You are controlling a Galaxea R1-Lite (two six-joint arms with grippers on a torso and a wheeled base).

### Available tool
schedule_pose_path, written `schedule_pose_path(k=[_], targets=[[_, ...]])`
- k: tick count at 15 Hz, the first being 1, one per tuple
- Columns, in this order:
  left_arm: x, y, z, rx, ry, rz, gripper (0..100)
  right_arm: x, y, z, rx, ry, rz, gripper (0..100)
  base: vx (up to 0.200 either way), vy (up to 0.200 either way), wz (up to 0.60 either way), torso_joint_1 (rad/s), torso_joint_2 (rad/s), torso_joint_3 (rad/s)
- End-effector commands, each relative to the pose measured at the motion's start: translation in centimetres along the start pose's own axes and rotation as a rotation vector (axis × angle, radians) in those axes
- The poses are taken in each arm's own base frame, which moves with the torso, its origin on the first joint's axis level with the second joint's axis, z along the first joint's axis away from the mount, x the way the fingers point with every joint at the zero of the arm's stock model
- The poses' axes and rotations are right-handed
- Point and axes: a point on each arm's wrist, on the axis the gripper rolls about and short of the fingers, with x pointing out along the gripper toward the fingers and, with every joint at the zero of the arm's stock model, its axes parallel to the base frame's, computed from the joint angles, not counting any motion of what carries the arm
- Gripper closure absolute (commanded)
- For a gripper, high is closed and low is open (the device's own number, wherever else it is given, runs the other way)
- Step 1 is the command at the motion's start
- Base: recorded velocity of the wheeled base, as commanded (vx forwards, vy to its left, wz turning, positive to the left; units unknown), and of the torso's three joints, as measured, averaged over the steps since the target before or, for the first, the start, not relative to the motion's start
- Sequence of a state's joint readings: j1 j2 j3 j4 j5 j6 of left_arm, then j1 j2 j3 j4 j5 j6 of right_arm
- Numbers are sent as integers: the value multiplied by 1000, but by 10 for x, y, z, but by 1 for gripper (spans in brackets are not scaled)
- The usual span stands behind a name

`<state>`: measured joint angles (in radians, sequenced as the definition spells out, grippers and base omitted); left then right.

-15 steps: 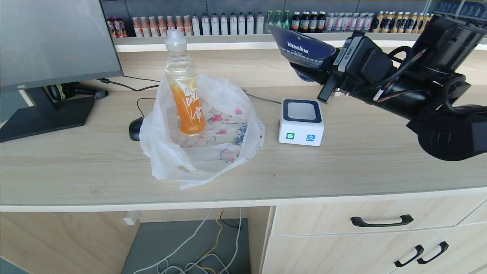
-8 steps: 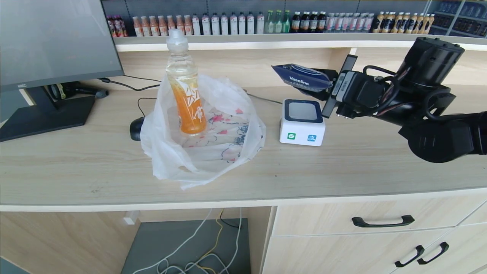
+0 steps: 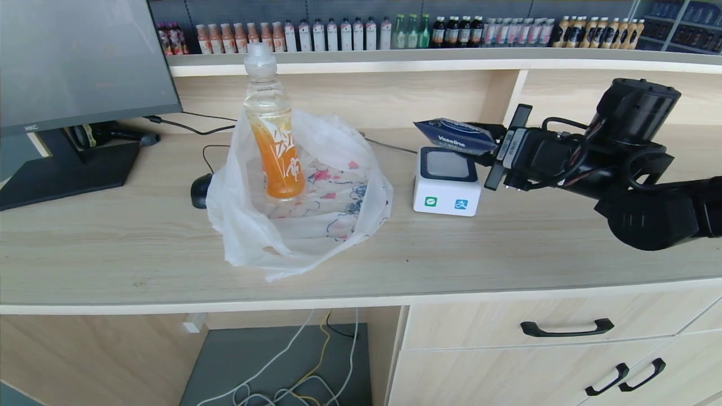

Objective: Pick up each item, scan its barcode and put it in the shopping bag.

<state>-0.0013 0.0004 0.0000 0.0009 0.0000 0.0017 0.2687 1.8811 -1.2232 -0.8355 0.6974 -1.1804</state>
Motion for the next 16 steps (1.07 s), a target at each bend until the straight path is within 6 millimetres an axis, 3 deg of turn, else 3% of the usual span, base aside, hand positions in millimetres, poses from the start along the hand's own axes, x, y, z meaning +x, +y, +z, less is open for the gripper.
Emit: schedule_pose_path(k=[1, 16], targets=[[0, 0, 0, 0, -1, 0, 100, 2, 7, -5, 11, 6, 16, 100, 0, 0, 0, 0, 0, 0], [0, 0, 0, 0, -1, 0, 100, 1, 22, -7, 35, 16, 53, 100, 0, 0, 0, 0, 0, 0]])
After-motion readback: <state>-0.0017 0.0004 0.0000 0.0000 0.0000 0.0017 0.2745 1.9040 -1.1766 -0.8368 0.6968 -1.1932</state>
